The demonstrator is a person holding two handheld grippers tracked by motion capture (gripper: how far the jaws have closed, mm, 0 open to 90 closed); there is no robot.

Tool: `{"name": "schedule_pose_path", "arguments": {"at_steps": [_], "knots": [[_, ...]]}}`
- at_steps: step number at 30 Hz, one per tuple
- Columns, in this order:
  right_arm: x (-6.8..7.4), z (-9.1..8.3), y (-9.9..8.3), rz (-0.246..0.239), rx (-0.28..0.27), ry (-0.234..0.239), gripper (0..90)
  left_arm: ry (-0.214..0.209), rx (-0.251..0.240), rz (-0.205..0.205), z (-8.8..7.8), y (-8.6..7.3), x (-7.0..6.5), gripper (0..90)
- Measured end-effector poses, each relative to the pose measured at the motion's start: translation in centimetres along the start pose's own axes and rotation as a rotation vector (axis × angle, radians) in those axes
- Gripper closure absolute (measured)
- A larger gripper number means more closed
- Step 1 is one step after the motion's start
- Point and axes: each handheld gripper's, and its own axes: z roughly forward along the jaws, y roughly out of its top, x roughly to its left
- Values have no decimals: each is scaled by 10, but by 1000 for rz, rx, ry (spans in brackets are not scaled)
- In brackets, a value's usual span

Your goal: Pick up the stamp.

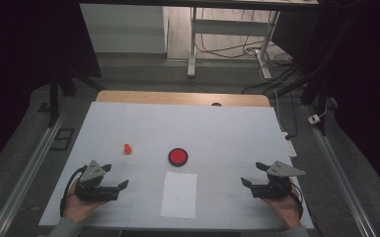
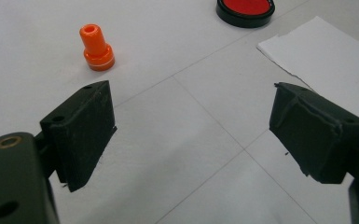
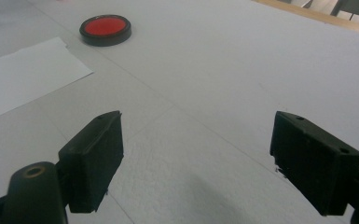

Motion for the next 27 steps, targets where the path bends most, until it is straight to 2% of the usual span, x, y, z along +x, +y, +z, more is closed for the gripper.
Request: {"name": "schedule_pose_path", "arguments": {"at_steps": [8, 18, 27], "knots": [[0, 0, 2, 5, -11, 12, 191, 6, -4, -7, -1, -2, 3, 144], [1, -2, 3, 3, -17, 23, 212, 14, -12, 4, 0, 0, 3, 147], [1, -1, 2, 10, -25, 43, 225, 26, 3, 12, 1, -1, 2, 149]]}}
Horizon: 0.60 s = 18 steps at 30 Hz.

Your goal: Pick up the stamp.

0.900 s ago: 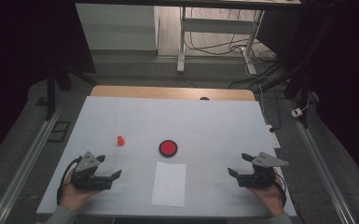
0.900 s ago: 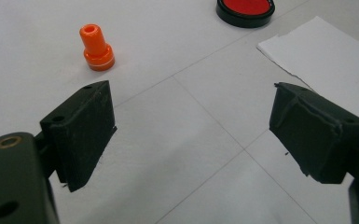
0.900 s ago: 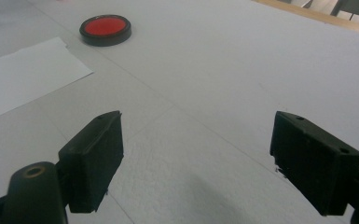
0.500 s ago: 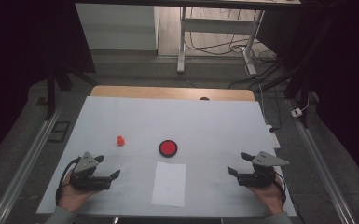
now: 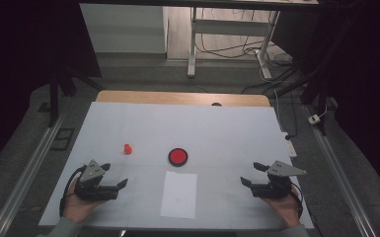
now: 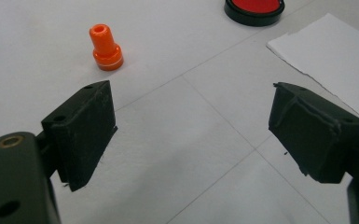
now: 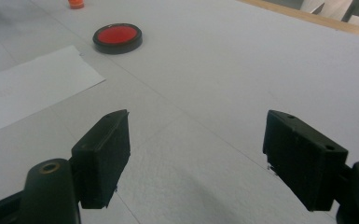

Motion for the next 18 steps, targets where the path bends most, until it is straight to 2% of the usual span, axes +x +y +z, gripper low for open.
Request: {"name": "schedule_pose_path", "arguments": {"at_steps": [8, 18], "knots": [[2, 1, 3, -15, 5, 6, 229, 6, 2, -2, 0, 3, -2, 152], [1, 2, 1, -3, 13, -7, 235, 5, 2, -10, 1, 20, -2, 156]]}}
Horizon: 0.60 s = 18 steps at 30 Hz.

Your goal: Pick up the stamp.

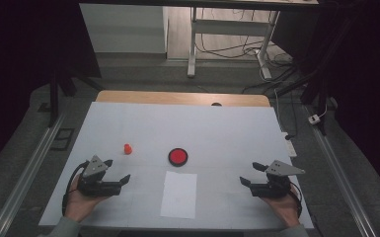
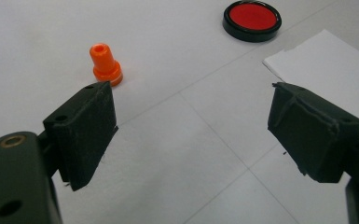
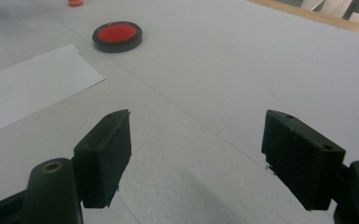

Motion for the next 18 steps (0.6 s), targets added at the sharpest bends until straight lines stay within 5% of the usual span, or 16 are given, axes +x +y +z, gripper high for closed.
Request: {"name": "schedule_pose_path", "arguments": {"at_steps": [18], "knots": [[-1, 1, -1, -3, 7, -4, 242, 2, -10, -4, 3, 31, 15, 157]]}}
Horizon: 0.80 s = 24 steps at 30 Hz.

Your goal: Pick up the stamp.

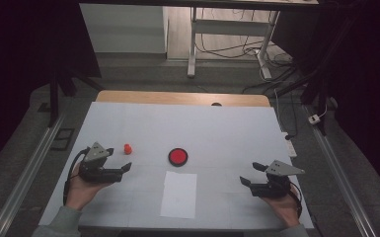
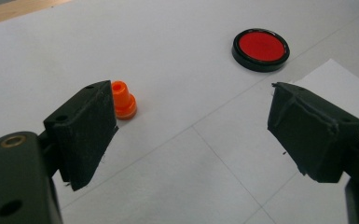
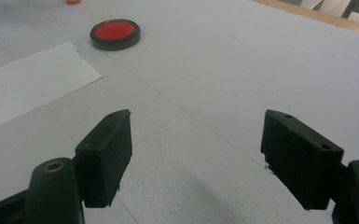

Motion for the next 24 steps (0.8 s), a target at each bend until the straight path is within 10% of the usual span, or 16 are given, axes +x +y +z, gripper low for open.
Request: {"name": "schedule_pose_path", "arguments": {"at_steps": [24], "knots": [[1, 5, -2, -10, 27, 1, 247, 38, 30, 17, 23, 39, 25, 168]]}}
